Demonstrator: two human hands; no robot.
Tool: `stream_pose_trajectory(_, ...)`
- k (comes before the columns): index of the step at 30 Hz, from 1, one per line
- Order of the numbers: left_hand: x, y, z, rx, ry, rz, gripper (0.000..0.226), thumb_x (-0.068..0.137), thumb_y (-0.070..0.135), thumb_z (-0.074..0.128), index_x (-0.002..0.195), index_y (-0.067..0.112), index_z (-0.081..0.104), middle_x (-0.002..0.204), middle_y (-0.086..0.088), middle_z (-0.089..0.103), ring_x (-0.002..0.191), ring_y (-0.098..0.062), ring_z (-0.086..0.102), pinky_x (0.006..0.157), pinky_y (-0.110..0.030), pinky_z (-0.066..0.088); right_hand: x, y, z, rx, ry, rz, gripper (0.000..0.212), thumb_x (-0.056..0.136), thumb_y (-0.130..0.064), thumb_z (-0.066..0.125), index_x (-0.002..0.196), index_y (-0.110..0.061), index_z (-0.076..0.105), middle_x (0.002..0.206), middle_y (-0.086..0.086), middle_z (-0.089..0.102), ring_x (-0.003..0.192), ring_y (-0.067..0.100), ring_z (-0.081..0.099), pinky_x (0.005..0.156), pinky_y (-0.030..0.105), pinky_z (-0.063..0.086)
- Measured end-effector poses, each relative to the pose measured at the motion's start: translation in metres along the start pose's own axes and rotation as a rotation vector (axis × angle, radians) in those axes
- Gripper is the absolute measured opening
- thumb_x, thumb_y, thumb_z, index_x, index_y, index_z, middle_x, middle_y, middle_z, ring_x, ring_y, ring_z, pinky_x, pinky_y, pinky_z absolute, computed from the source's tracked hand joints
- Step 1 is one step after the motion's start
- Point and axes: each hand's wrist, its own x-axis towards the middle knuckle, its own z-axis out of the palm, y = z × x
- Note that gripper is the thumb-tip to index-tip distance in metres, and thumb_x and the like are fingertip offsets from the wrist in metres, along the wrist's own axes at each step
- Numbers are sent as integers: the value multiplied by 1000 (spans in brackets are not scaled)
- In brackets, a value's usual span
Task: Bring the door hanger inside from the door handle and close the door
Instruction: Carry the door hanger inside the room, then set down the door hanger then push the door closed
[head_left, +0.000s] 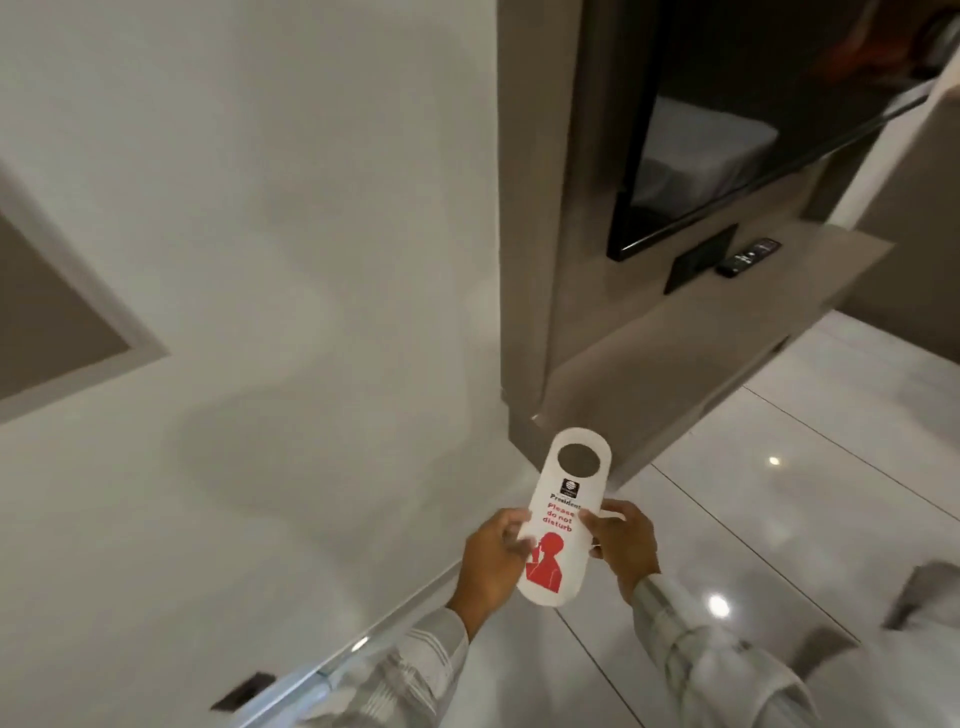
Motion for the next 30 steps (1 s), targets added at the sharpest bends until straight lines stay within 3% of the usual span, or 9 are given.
stream_pose_trajectory(4, 32, 13, 28, 20, -42, -57, 23, 89, -4, 61, 108, 2, 72, 124, -15, 67, 111, -35, 65, 98, -44, 55, 45, -29, -20, -12, 120, -50, 35, 83, -3, 77, 104, -9, 50, 107, 19, 67, 87, 35, 67, 57, 35, 57)
stream_pose_trajectory(7, 62, 27, 36, 83, -35, -16, 28, 89, 0, 65, 117, 2, 69, 129, -18, 62, 116, -36, 62, 105, -42, 49, 79, -46, -22, -194, 84, -92, 23, 88, -12, 72, 105, -2, 60, 113, 19, 70, 101, 38, 67, 83, 48, 59)
stream_pose_trajectory(10, 95, 38, 45, 141, -35, 51, 30, 90, 3, 65, 120, 2, 68, 133, -17, 55, 122, -30, 57, 110, -35, 43, 98, -53, -17, -516, -13, -194, 29, 95, -22, 65, 115, -2, 66, 125, 18, 66, 117, 34, 61, 101, 38, 49)
stream_pose_trajectory(11, 103, 42, 48, 171, -59, 65, 32, 91, 5, 64, 123, 3, 66, 135, -15, 54, 125, -29, 55, 111, -34, 42, 101, -53, -14, -666, -56, -231, 33, 97, -27, 62, 121, -5, 65, 133, 16, 62, 124, 33, 56, 103, 36, 46)
stream_pose_trajectory(14, 125, 45, 59, 300, -179, 110, 35, 97, 13, 58, 132, 9, 60, 145, -10, 48, 132, -28, 48, 114, -35, 39, 108, -45, -5, -1111, -116, -302, 42, 100, -43, 47, 136, -24, 55, 158, 12, 30, 145, 33, 25, 112, 50, 32)
stream_pose_trajectory(16, 131, 42, 60, 416, -227, 144, 42, 100, 20, 53, 141, 14, 50, 153, -11, 40, 138, -31, 42, 117, -41, 36, 109, -40, -2, -1255, -95, -367, 45, 101, -47, 40, 140, -27, 50, 164, 10, 16, 149, 34, 15, 114, 56, 26)
stream_pose_trajectory(22, 117, 15, 19, 856, -143, 237, 64, 98, 29, 51, 154, 26, 21, 166, -9, 9, 153, -31, 6, 122, -47, 15, 98, -44, 7, -1305, -116, -425, 49, 102, -40, 41, 148, -25, 33, 165, 12, 16, 148, 35, 19, 114, 55, 31)
stream_pose_trajectory(26, 96, 1, -35, 873, 4, 277, 68, 96, 29, 51, 155, 25, 18, 166, -10, 7, 153, -29, 6, 123, -47, 15, 80, -55, 42, -1322, -134, -516, 51, 103, -39, 39, 152, -23, 32, 164, 11, 19, 148, 32, 20, 114, 52, 32)
stream_pose_trajectory(30, 57, -23, -109, 918, 214, 296, 68, 96, 29, 49, 155, 24, 16, 166, -10, 8, 153, -29, 7, 123, -47, 16, 36, -63, 114, -1290, -269, -663, 52, 104, -43, 36, 153, -26, 31, 165, 8, 18, 152, 30, 13, 119, 55, 22)
